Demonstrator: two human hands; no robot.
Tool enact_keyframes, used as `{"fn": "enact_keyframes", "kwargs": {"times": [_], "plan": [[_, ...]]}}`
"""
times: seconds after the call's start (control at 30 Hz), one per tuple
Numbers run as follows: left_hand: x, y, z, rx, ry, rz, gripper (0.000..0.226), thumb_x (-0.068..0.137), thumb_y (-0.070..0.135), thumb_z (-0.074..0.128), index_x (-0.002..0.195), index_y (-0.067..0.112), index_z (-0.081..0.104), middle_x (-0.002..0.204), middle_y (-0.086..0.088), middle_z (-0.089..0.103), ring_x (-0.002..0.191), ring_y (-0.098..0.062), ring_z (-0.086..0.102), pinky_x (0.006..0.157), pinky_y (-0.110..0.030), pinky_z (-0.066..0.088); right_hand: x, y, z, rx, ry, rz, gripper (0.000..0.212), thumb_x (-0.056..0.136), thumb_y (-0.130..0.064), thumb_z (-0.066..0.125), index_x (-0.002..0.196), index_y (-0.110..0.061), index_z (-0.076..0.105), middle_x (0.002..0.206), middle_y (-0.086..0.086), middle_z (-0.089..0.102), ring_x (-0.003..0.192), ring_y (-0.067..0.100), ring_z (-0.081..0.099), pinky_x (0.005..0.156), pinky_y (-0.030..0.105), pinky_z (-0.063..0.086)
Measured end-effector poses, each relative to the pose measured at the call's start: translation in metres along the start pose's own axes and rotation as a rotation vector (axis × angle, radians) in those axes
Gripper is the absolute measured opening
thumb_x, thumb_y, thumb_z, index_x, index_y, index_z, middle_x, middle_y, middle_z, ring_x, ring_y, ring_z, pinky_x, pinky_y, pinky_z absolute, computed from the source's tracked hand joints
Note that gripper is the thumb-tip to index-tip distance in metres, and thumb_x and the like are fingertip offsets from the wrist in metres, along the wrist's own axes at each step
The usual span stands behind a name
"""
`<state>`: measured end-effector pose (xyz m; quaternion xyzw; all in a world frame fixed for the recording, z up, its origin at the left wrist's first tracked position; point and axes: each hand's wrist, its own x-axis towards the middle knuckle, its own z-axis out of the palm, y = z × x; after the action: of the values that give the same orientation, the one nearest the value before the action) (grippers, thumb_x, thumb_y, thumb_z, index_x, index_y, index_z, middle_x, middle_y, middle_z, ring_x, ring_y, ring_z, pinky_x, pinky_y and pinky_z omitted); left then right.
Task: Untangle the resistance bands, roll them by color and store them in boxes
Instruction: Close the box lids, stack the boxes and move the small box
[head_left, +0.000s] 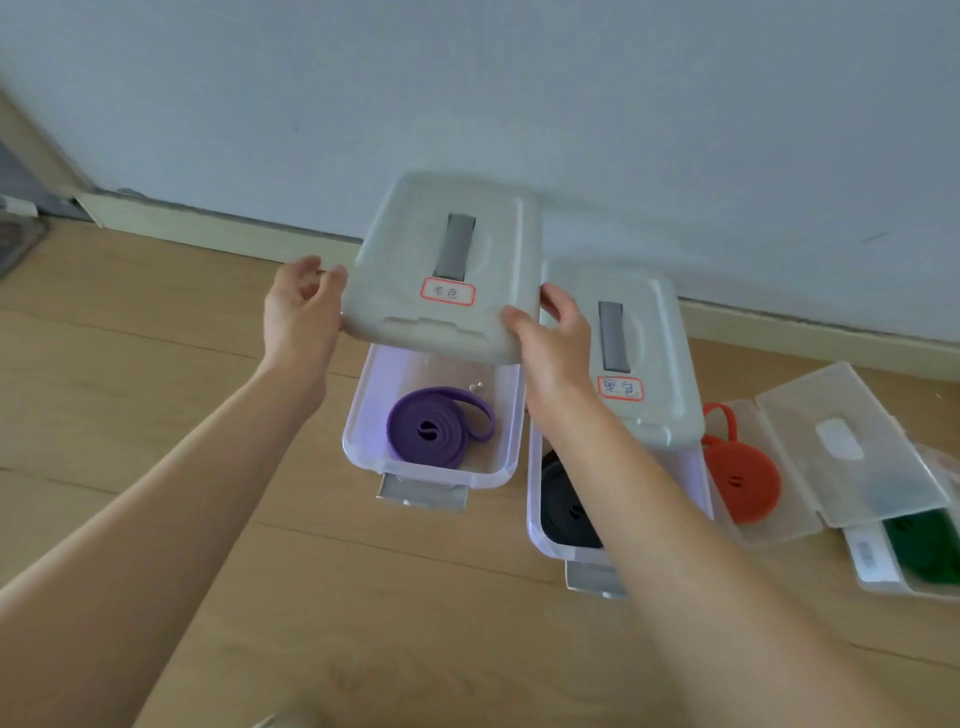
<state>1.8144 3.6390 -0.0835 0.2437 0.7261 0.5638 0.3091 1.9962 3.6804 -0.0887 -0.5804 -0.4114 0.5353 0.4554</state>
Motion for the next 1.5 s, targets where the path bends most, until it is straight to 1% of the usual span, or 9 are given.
{"fn": "enact_keyframes", "kwargs": {"times": [0.1, 0.23, 0.5, 0.63, 0.97, 1.1, 1.2, 1.27, 1.5], "plan": [[-0.022, -0.014, -0.019, 0.175, -0.075, 0.074, 0.007, 0.084, 0.035, 0.060, 0.082, 0.031, 0.064, 0.072, 0.016, 0.066, 0.068, -0.004, 0.060, 0.060, -0.020, 0.048, -0.037, 0.017, -0.016, -0.205, -0.103, -0.183, 0.056, 0.082, -0.001, 0.057, 0.134, -0.012, 0.040, 0.131, 0.001, 0.044, 0.119, 0.020, 0.048, 0.105, 0.032, 0.038], [-0.043, -0.048, -0.025, 0.516, -0.165, -0.001, 0.018, 0.084, 0.036, 0.063, 0.087, 0.019, 0.068, 0.091, -0.005, 0.065, 0.086, -0.025, 0.060, 0.064, -0.028, 0.043, -0.069, 0.048, -0.024, -0.579, -0.196, -0.264, 0.062, 0.089, -0.001, 0.052, 0.144, -0.006, 0.024, 0.132, 0.012, 0.035, 0.109, 0.005, 0.033, 0.087, -0.006, 0.015], [-0.026, -0.064, -0.005, 0.649, -0.254, -0.085, 0.031, 0.092, 0.030, 0.052, 0.110, 0.007, 0.061, 0.104, -0.010, 0.061, 0.086, -0.025, 0.050, 0.068, -0.029, 0.036, -0.065, 0.052, -0.017, -0.862, -0.254, -0.123, 0.055, 0.093, -0.011, 0.046, 0.144, -0.011, 0.027, 0.142, 0.015, 0.031, 0.134, 0.029, 0.026, 0.109, 0.032, 0.023], [-0.026, -0.066, -0.018, 0.677, -0.284, -0.108, 0.030, 0.091, 0.032, 0.055, 0.113, 0.014, 0.062, 0.101, -0.005, 0.064, 0.085, -0.022, 0.050, 0.062, -0.027, 0.036, -0.066, 0.053, -0.017, -0.892, -0.286, -0.143, 0.055, 0.090, -0.005, 0.046, 0.142, -0.010, 0.029, 0.136, 0.014, 0.035, 0.130, 0.030, 0.028, 0.105, 0.029, 0.023], [-0.045, -0.076, -0.049, 0.622, -0.300, -0.009, 0.067, 0.086, 0.023, 0.063, 0.144, 0.028, 0.031, 0.126, -0.013, 0.045, 0.115, -0.031, 0.048, 0.092, -0.033, 0.037, -0.069, 0.058, -0.010, -0.868, -0.335, -0.077, 0.044, 0.087, -0.003, 0.051, 0.127, -0.019, 0.045, 0.110, 0.008, 0.038, 0.114, 0.027, 0.041, 0.094, 0.027, 0.032], [-0.051, -0.085, -0.029, 0.679, -0.340, 0.029, 0.075, 0.082, 0.032, 0.067, 0.145, 0.029, 0.026, 0.148, -0.015, 0.017, 0.136, -0.033, 0.023, 0.110, -0.037, 0.022, -0.078, 0.054, -0.005, -1.266, -0.449, -0.447, 0.056, 0.089, -0.036, 0.056, 0.139, -0.021, 0.035, 0.151, 0.012, 0.011, 0.138, 0.032, 0.015, 0.111, 0.042, 0.017], [-0.049, -0.093, -0.032, 0.684, -0.360, 0.040, 0.079, 0.081, 0.034, 0.069, 0.146, 0.030, 0.024, 0.151, -0.016, 0.010, 0.139, -0.033, 0.019, 0.112, -0.040, 0.021, -0.091, 0.069, -0.005, -1.445, -0.775, -0.576, 0.104, 0.074, -0.056, 0.067, 0.149, -0.015, 0.007, 0.156, 0.014, -0.012, 0.143, 0.031, -0.008, 0.115, 0.045, -0.004], [-0.048, -0.095, -0.034, 0.658, -0.367, 0.058, 0.080, 0.080, 0.032, 0.070, 0.145, 0.029, 0.025, 0.151, -0.016, 0.011, 0.138, -0.033, 0.021, 0.113, -0.041, 0.024, -0.093, 0.083, -0.007, -1.643, -0.763, -0.668, 0.121, 0.071, -0.056, 0.069, 0.147, -0.011, -0.013, 0.154, 0.019, -0.018, 0.142, 0.035, -0.014, 0.114, 0.050, -0.007], [-0.051, -0.094, -0.037, 0.680, -0.383, 0.058, 0.077, 0.082, 0.038, 0.065, 0.145, 0.035, 0.021, 0.153, -0.010, 0.008, 0.137, -0.030, 0.025, 0.108, -0.040, 0.030, -0.077, 0.076, -0.010, -1.543, -0.767, -0.722, 0.096, 0.077, -0.056, 0.062, 0.149, -0.020, 0.010, 0.156, 0.009, 0.005, 0.141, 0.026, 0.006, 0.113, 0.044, 0.006]]}}
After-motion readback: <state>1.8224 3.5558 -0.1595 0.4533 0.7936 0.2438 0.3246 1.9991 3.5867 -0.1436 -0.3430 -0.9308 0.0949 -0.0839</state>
